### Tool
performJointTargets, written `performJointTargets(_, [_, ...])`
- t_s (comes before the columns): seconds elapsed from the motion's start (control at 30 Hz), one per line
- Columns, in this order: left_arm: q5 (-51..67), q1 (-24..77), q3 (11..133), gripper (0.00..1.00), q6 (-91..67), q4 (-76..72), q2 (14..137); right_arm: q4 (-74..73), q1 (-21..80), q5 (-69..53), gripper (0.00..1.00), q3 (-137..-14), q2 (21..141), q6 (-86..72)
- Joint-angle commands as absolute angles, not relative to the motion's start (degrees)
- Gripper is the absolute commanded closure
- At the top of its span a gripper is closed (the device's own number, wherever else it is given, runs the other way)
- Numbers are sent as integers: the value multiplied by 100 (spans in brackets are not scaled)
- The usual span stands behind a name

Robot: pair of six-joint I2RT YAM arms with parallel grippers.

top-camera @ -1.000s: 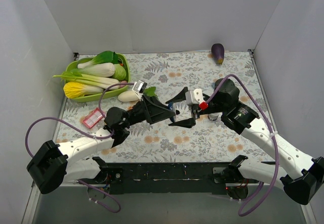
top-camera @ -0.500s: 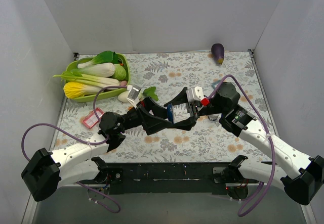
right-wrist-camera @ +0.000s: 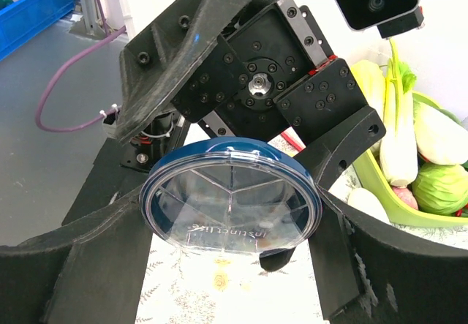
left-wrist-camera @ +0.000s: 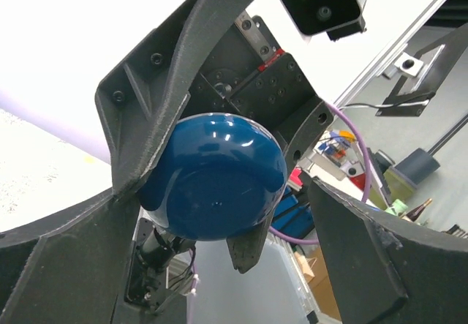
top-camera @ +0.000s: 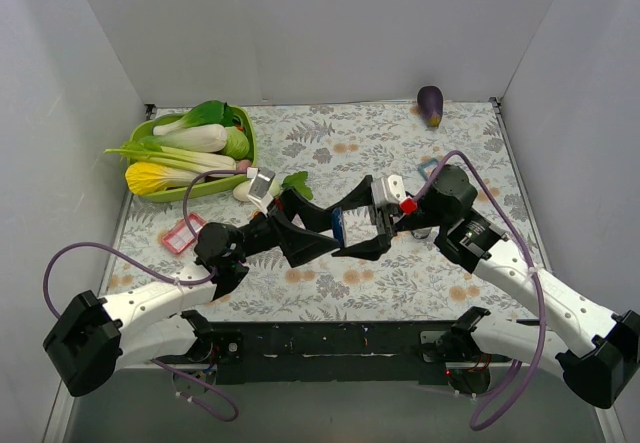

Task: Sort the pills into containers

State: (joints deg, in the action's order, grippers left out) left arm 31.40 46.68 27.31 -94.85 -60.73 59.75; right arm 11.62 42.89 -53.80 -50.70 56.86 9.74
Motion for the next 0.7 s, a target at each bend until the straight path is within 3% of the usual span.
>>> performJointTargets(0.0, [2918, 4676, 2663, 2, -9929, -6583, 5915, 879, 4298, -5379, 70, -5106, 5555, 1388])
performJointTargets(0.67, [3225, 4702, 2865, 2, -10152, -6855, 6267, 571, 4412, -5344, 69, -5185, 5642, 1969])
